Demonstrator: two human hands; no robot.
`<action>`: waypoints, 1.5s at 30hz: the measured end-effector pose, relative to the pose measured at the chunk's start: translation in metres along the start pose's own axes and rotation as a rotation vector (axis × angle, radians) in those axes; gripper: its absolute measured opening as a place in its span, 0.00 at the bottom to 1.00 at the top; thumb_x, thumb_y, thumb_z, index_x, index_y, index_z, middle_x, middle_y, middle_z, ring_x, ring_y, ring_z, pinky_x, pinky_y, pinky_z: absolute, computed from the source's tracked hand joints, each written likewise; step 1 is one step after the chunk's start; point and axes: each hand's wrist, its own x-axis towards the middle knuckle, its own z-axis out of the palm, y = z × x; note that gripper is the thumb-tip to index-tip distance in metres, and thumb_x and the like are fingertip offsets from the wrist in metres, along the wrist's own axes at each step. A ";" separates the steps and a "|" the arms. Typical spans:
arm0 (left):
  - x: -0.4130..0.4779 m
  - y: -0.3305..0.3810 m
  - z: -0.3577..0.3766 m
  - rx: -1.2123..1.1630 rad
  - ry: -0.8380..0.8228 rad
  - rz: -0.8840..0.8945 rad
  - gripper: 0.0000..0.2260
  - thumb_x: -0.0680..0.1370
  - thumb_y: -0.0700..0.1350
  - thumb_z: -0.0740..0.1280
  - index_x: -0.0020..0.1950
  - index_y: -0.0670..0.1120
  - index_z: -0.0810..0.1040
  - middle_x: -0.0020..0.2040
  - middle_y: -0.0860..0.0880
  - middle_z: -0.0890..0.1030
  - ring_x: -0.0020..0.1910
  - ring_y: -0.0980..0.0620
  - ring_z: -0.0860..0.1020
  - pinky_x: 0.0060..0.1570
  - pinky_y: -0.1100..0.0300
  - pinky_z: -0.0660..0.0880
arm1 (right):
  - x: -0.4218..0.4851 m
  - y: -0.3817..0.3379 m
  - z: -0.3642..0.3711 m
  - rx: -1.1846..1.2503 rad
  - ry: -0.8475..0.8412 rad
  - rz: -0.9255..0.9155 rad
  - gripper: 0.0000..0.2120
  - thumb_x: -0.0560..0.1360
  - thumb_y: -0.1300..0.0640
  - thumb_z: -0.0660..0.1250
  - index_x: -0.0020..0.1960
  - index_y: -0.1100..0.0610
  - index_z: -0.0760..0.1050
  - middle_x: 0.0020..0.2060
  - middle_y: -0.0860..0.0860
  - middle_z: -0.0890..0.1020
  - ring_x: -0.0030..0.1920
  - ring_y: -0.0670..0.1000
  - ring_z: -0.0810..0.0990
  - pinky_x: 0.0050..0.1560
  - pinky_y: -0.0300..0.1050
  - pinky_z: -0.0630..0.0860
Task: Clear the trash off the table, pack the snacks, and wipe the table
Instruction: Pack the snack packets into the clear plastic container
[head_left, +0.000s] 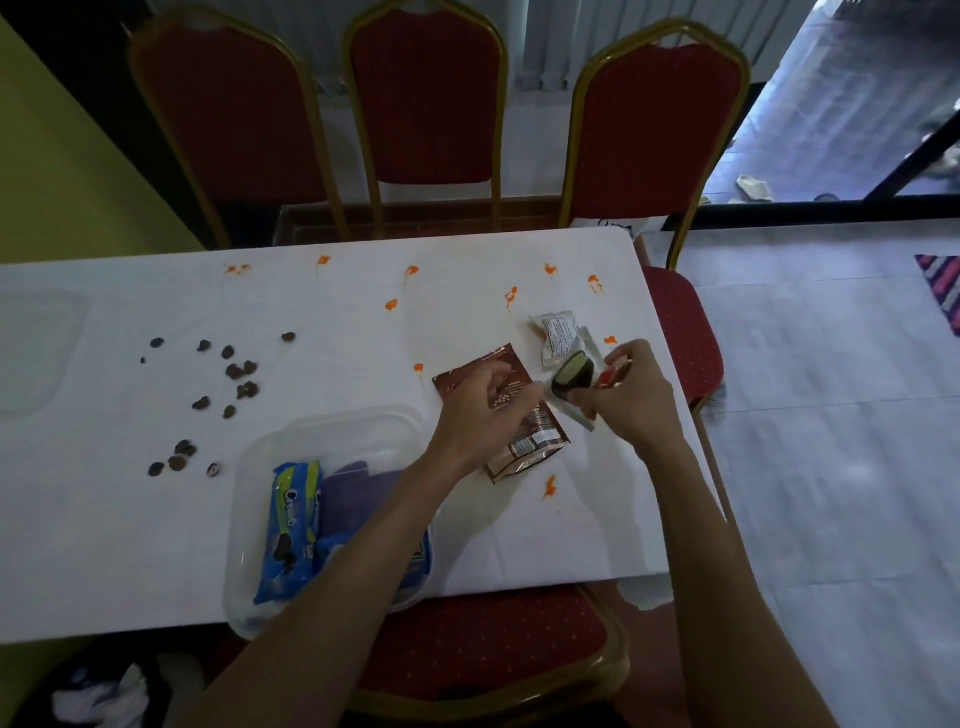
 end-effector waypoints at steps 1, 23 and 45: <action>0.000 0.000 -0.001 -0.036 0.007 -0.003 0.28 0.74 0.64 0.69 0.70 0.52 0.72 0.65 0.56 0.75 0.63 0.58 0.74 0.62 0.59 0.72 | -0.002 -0.012 0.000 0.020 -0.074 -0.024 0.28 0.63 0.57 0.82 0.54 0.56 0.69 0.41 0.49 0.78 0.39 0.47 0.78 0.35 0.40 0.73; -0.079 -0.086 -0.103 -0.296 0.436 -0.318 0.11 0.79 0.46 0.69 0.60 0.48 0.77 0.49 0.49 0.84 0.47 0.51 0.83 0.42 0.56 0.82 | 0.117 0.007 0.097 -0.771 -0.018 -0.039 0.32 0.73 0.49 0.70 0.70 0.60 0.62 0.65 0.63 0.70 0.66 0.65 0.70 0.62 0.61 0.71; -0.068 -0.136 -0.114 0.666 0.429 -0.322 0.13 0.78 0.51 0.65 0.60 0.47 0.74 0.55 0.45 0.78 0.51 0.44 0.79 0.45 0.53 0.73 | -0.063 -0.082 0.094 0.207 -0.327 -0.142 0.07 0.81 0.59 0.64 0.58 0.53 0.77 0.43 0.53 0.85 0.32 0.52 0.86 0.33 0.48 0.82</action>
